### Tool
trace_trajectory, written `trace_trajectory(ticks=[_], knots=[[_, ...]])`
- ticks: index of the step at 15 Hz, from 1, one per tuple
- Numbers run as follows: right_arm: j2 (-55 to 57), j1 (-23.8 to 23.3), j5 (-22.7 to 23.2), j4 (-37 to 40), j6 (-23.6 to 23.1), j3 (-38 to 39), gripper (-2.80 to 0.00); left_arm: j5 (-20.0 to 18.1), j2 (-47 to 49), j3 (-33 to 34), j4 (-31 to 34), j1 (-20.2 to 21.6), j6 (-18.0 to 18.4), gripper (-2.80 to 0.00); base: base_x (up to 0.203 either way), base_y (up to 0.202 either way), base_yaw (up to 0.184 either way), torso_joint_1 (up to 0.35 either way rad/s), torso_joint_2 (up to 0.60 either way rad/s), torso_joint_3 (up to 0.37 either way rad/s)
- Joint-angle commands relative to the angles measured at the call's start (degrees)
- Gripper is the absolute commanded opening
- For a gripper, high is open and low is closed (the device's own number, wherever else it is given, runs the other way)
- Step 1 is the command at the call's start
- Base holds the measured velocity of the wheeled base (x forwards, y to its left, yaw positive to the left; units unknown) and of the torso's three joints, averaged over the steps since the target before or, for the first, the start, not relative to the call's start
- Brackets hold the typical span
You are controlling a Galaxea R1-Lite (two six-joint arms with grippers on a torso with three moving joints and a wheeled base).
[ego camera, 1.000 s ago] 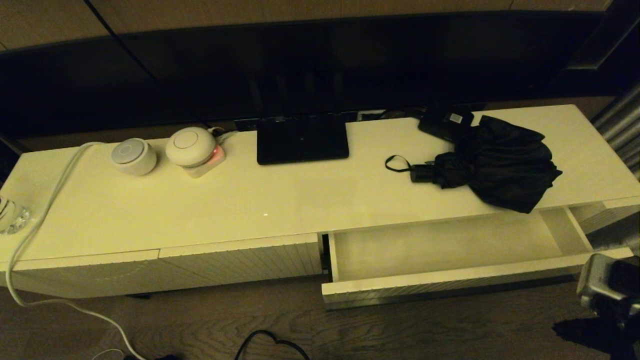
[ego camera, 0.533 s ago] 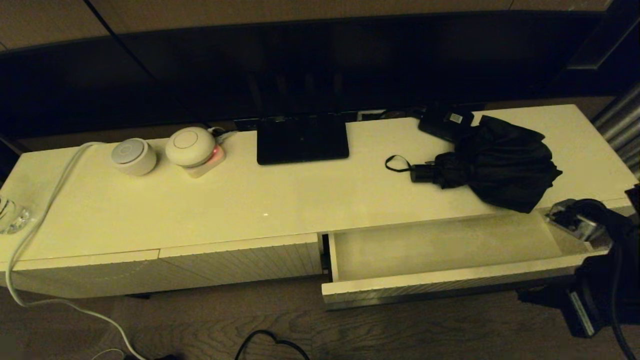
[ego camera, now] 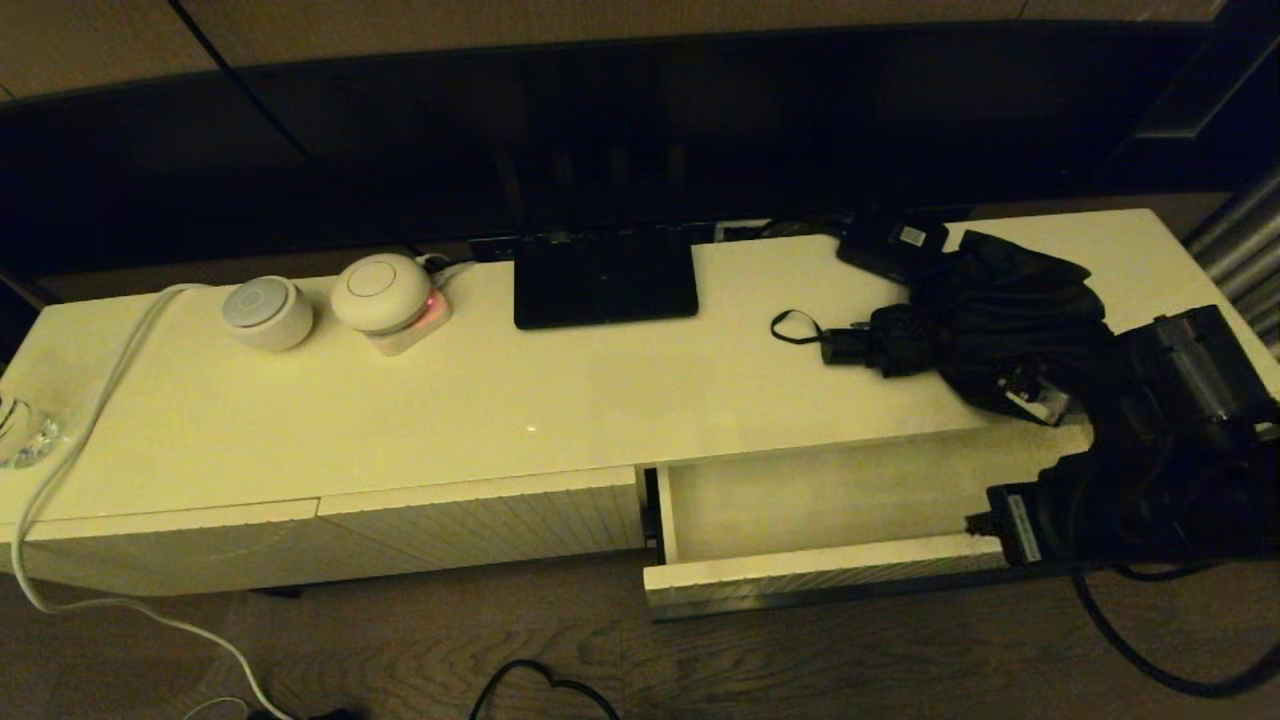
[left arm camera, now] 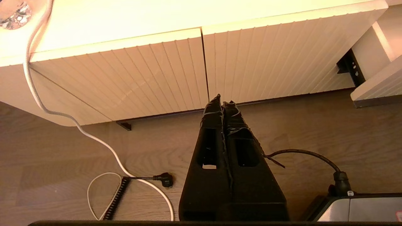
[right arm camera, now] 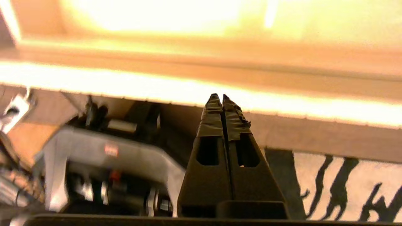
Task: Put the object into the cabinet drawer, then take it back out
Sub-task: Open the drawer
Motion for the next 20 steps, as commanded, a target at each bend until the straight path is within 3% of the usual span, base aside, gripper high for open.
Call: trace_trajectory(ticks=[1,7,10,14,17,20], knots=[[3.7,0.0,-0.5,-0.3,0.1,-0.2,-2.8,0.0,0.0,0.2,0.0,0.0,0.0,-2.8,0.0,0.0,0.0,0.0,0.0,0.0],[8.1,-1.6,-3.6,-4.7,0.1,-1.3,-2.8,0.0,0.0,0.2,0.0,0.0,0.0,-2.8,0.0,0.0,0.0,0.0,0.0,0.0],[9.1,-2.9,-3.8,-10.6,-0.6,0.1,-2.8,0.0,0.0,0.2,0.0,0.0,0.1,-2.8,0.0,0.0,0.0,0.0,0.0,0.0],[10.9,-2.9,-3.8,-9.4,-0.6,-0.7,-2.8,0.0,0.0,0.2,0.0,0.0,0.0,-2.8,0.0,0.0,0.0,0.0,0.0,0.0],[10.2,-2.7,-3.4,-3.0,-0.6,-0.9,-2.8,0.0,0.0,0.2,0.0,0.0,0.0,-2.8,0.0,0.0,0.0,0.0,0.0,0.0],[9.7,-2.3,-3.3,-1.6,-0.6,0.2,-2.8,0.0,0.0,0.2,0.0,0.0,0.0,-2.8,0.0,0.0,0.0,0.0,0.0,0.0]])
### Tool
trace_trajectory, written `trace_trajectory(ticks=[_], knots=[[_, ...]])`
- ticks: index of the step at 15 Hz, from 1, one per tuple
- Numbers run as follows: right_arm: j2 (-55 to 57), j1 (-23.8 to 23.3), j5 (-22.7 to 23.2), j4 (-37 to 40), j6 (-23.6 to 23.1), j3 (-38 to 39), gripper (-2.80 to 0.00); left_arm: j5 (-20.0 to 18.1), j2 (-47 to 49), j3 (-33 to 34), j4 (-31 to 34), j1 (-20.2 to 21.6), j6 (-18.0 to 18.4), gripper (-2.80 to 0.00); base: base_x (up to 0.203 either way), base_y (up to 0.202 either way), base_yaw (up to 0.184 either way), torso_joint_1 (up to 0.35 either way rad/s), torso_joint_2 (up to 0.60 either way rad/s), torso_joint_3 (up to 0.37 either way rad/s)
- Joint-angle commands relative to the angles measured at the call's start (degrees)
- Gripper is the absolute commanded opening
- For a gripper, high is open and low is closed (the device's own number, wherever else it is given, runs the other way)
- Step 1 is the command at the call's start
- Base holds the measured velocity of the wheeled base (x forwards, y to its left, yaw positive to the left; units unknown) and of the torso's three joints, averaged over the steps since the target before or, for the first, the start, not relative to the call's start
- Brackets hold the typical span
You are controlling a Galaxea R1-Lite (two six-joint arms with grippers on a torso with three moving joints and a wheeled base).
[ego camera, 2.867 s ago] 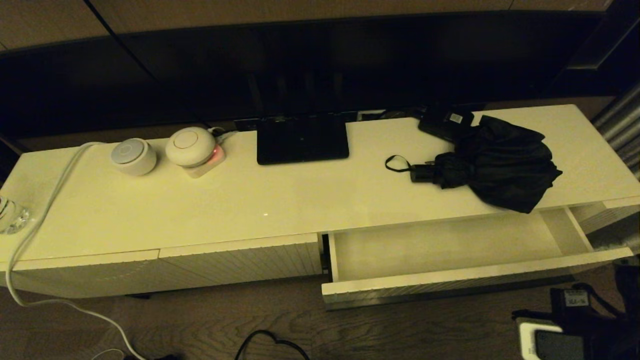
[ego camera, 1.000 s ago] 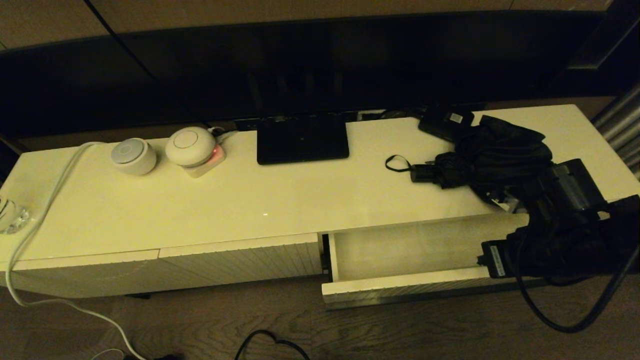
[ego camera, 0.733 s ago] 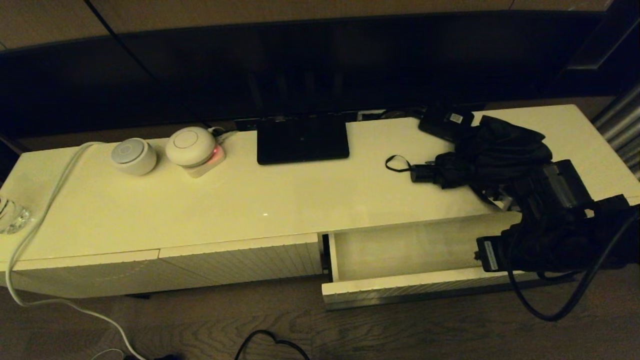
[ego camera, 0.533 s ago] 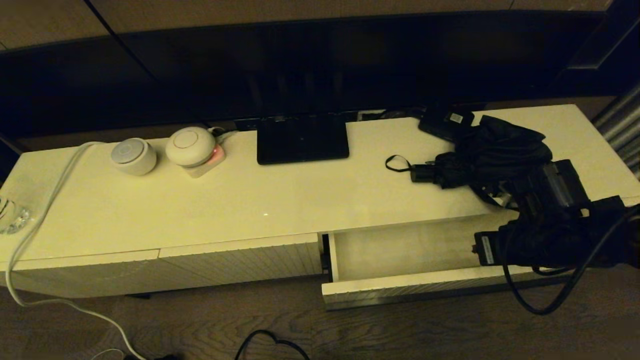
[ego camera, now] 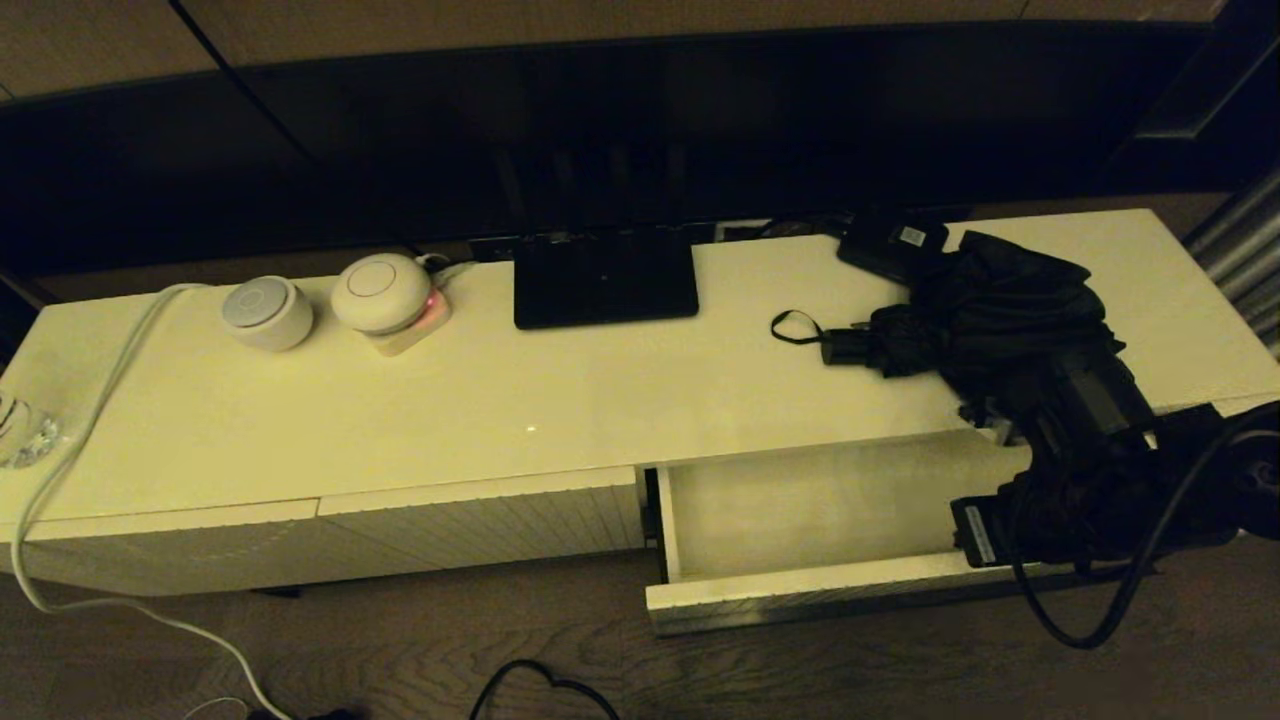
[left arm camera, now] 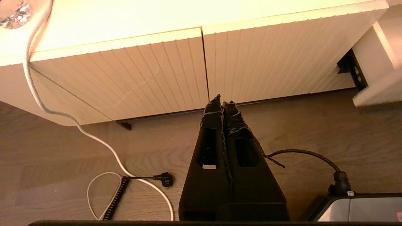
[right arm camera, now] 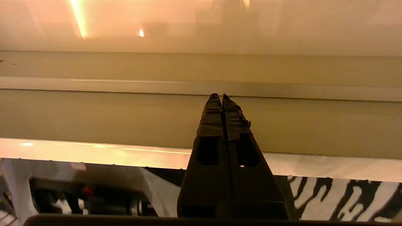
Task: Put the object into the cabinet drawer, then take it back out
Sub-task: Open the drawer
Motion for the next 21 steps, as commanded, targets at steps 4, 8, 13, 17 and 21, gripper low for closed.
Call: trace_trajectory(ticks=[4,8,13,17,21], knots=[[-1.1,1.0,0.1,3.8,0.1,1.8,-2.8,0.0,0.0,0.2,0.0,0.0,0.0,-2.8,0.0,0.0,0.0,0.0,0.0,0.0],[-1.5,1.8,0.2,3.3,0.2,6.2,-2.8,0.0,0.0,0.2,0.0,0.0,0.1,-2.8,0.0,0.0,0.0,0.0,0.0,0.0],[-2.4,3.8,0.2,3.3,0.5,10.6,-2.8,0.0,0.0,0.2,0.0,0.0,0.0,-2.8,0.0,0.0,0.0,0.0,0.0,0.0],[-3.0,4.9,0.2,3.2,0.2,14.4,-2.8,0.0,0.0,0.2,0.0,0.0,0.0,-2.8,0.0,0.0,0.0,0.0,0.0,0.0],[-3.6,5.3,0.9,2.6,0.2,18.7,-2.8,0.0,0.0,0.2,0.0,0.0,0.1,-2.8,0.0,0.0,0.0,0.0,0.0,0.0]])
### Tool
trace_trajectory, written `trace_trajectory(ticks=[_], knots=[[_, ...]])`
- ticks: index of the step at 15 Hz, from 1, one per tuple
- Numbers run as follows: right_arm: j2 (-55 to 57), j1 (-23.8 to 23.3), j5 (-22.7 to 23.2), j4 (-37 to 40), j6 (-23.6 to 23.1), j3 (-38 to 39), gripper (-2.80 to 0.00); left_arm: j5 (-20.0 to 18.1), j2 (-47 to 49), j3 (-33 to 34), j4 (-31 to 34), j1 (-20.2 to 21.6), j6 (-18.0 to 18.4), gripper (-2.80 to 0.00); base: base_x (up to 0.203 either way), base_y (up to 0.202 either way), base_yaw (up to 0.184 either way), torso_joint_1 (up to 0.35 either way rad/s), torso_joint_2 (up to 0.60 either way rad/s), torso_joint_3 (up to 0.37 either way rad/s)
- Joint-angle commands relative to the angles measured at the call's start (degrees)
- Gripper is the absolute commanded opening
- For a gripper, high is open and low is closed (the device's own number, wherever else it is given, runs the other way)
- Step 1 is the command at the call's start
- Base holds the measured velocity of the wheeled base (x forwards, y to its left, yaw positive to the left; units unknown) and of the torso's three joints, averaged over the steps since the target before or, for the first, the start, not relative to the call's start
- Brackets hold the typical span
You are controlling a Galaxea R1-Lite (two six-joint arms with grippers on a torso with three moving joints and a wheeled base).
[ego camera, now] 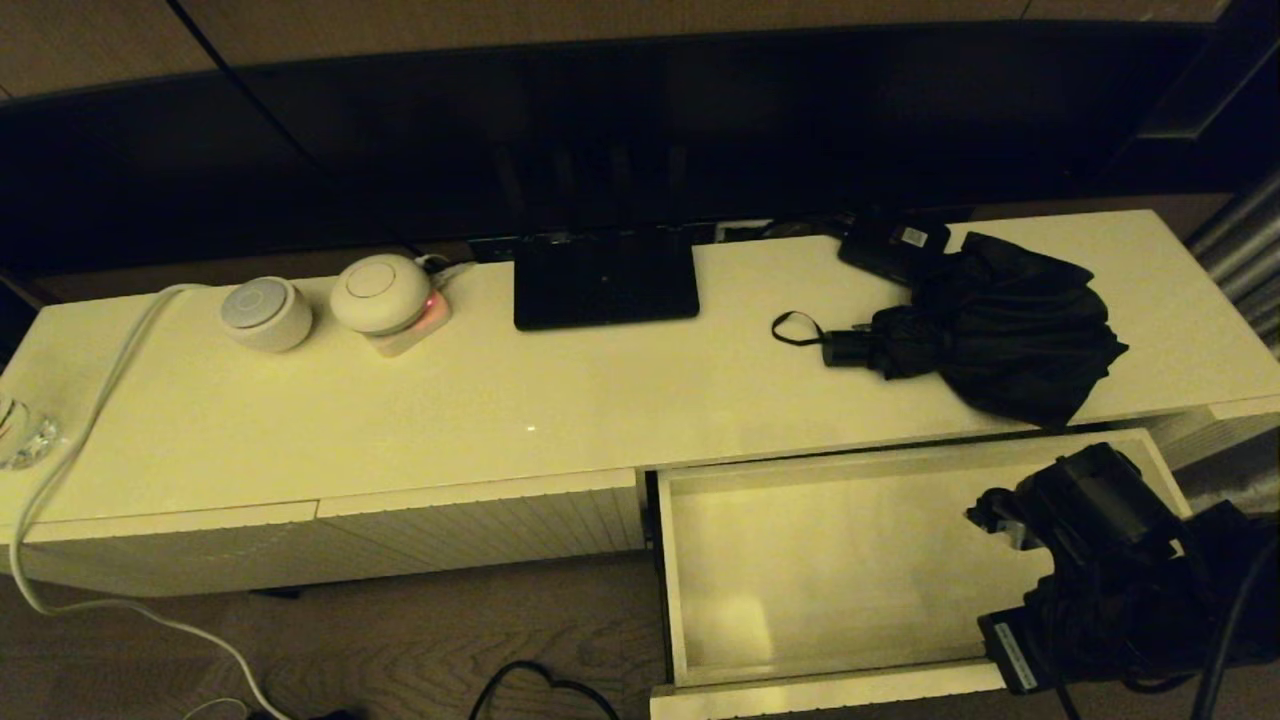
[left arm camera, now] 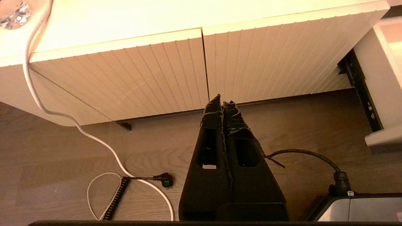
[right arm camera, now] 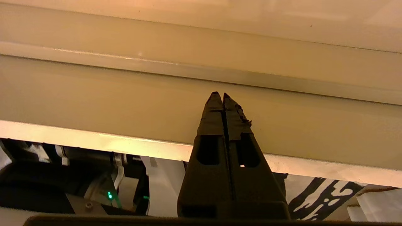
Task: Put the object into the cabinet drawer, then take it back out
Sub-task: Open the drawer, then put the umbrella in the drawer
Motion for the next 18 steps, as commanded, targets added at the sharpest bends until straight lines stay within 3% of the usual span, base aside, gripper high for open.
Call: trace_trajectory(ticks=[1,6,9,12,15,18], knots=[[-0.3,0.2,0.7,0.4,0.0,2.5,-2.8,0.0,0.0,0.2,0.0,0.0,0.1,-2.8,0.0,0.0,0.0,0.0,0.0,0.0],[-1.6,0.2,0.2,0.2,0.1,3.2,-2.8,0.0,0.0,0.2,0.0,0.0,0.0,-2.8,0.0,0.0,0.0,0.0,0.0,0.0],[-5.0,-0.3,-0.6,-7.0,0.3,3.3,-2.8,0.0,0.0,0.2,0.0,0.0,0.1,-2.8,0.0,0.0,0.0,0.0,0.0,0.0],[-12.7,-0.6,-3.4,-8.2,-4.6,2.7,-2.8,0.0,0.0,0.2,0.0,0.0,0.0,-2.8,0.0,0.0,0.0,0.0,0.0,0.0],[-21.5,-0.5,-7.0,-5.8,-20.6,3.0,-2.8,0.0,0.0,0.2,0.0,0.0,0.0,-2.8,0.0,0.0,0.0,0.0,0.0,0.0],[-29.1,-0.5,-8.4,-0.9,-46.1,3.0,-2.8,0.0,0.0,0.2,0.0,0.0,0.0,-2.8,0.0,0.0,0.0,0.0,0.0,0.0]])
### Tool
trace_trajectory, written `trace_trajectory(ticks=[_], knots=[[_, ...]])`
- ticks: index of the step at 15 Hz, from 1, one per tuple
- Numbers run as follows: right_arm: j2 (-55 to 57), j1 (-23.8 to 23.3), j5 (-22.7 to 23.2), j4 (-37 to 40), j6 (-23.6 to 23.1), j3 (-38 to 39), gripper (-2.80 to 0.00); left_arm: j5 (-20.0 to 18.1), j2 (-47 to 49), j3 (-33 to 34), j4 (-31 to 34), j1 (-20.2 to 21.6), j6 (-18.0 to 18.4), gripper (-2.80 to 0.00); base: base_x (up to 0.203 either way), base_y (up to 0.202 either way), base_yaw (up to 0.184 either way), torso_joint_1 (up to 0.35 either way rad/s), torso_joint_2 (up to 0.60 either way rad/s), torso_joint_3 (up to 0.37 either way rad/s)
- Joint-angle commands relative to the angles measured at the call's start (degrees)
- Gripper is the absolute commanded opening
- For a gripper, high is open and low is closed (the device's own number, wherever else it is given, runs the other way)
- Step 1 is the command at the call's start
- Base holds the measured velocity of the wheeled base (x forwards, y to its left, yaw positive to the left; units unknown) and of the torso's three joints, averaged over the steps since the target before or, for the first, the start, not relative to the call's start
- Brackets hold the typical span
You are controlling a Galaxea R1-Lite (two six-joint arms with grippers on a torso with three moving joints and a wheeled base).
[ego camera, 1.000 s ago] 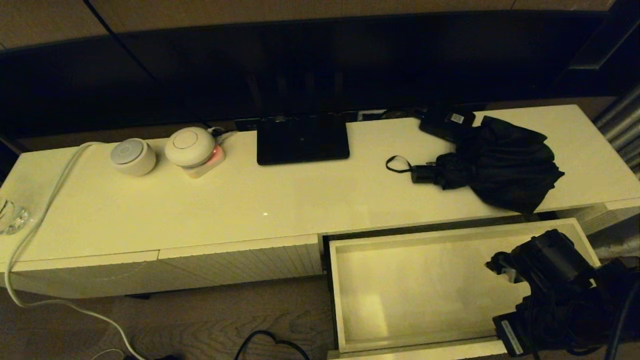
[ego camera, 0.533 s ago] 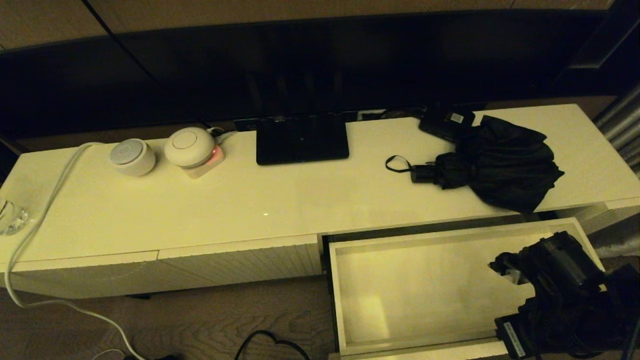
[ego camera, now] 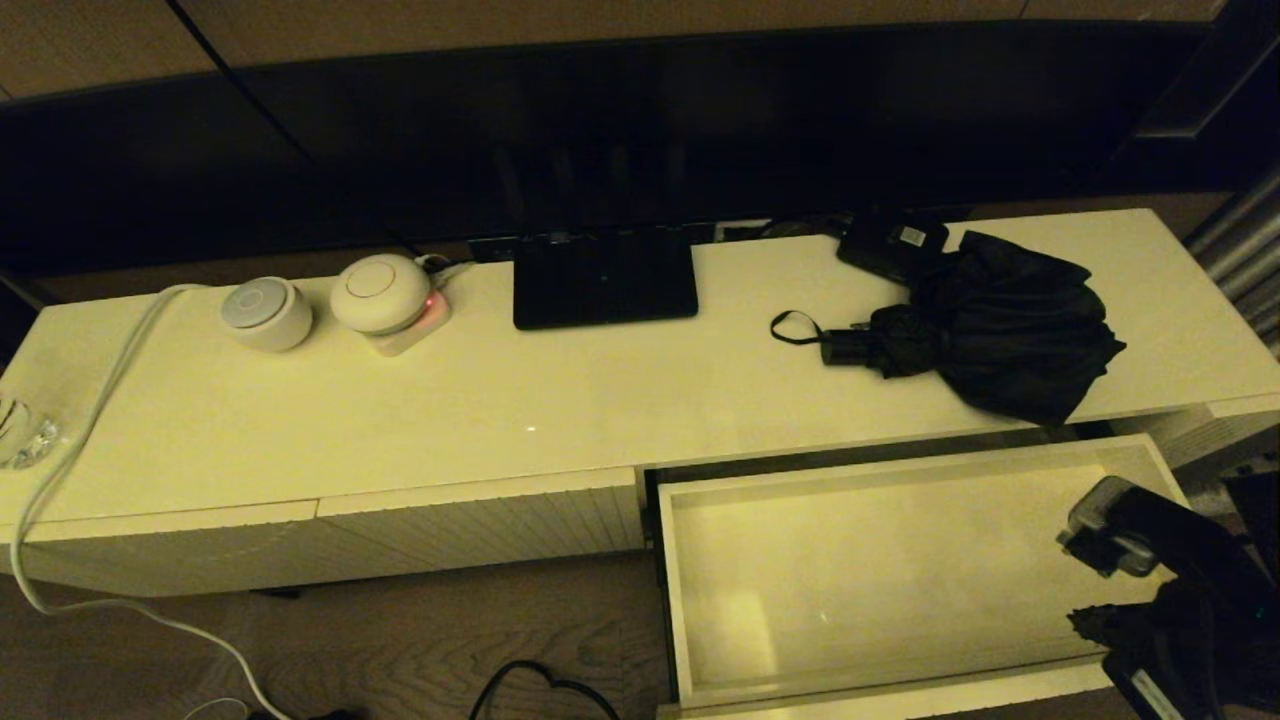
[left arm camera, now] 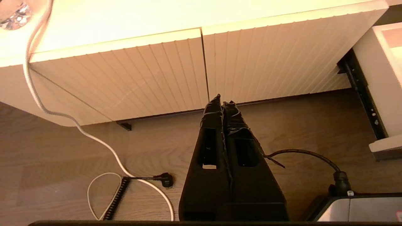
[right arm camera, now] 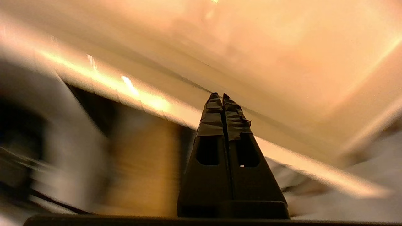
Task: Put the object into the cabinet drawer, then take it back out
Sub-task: Put the umbrella in the drawer
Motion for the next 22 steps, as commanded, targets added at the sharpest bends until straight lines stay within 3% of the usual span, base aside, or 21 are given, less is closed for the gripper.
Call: trace_trajectory(ticks=[1,5,6,9,17,18,22], knots=[[-7.9,0.0,-1.2,1.2,-23.1,-0.8,-2.8,0.0,0.0,0.2,0.0,0.0,0.0,-2.8,0.0,0.0,0.0,0.0,0.0,0.0],[-6.3,0.3,-6.5,1.3,-52.3,-6.1,-2.8,0.0,0.0,0.2,0.0,0.0,0.1,-2.8,0.0,0.0,0.0,0.0,0.0,0.0],[-4.6,1.1,-7.5,0.8,-55.8,-6.7,-2.8,0.0,0.0,0.2,0.0,0.0,0.1,-2.8,0.0,0.0,0.0,0.0,0.0,0.0],[0.1,3.0,-8.0,-5.9,-56.7,-7.0,-2.8,0.0,0.0,0.2,0.0,0.0,0.0,-2.8,0.0,0.0,0.0,0.0,0.0,0.0],[5.3,2.4,-5.5,-12.1,-57.1,-8.6,-2.8,0.0,0.0,0.2,0.0,0.0,0.0,-2.8,0.0,0.0,0.0,0.0,0.0,0.0],[6.1,2.4,-5.5,-12.9,-57.1,-9.1,0.0,0.0,0.0,0.2,0.0,0.0,0.0,-2.8,0.0,0.0,0.0,0.0,0.0,0.0],[8.1,2.4,-5.9,-12.8,-57.2,-12.4,0.0,0.0,0.0,0.2,0.0,0.0,0.0,-2.8,0.0,0.0,0.0,0.0,0.0,0.0]])
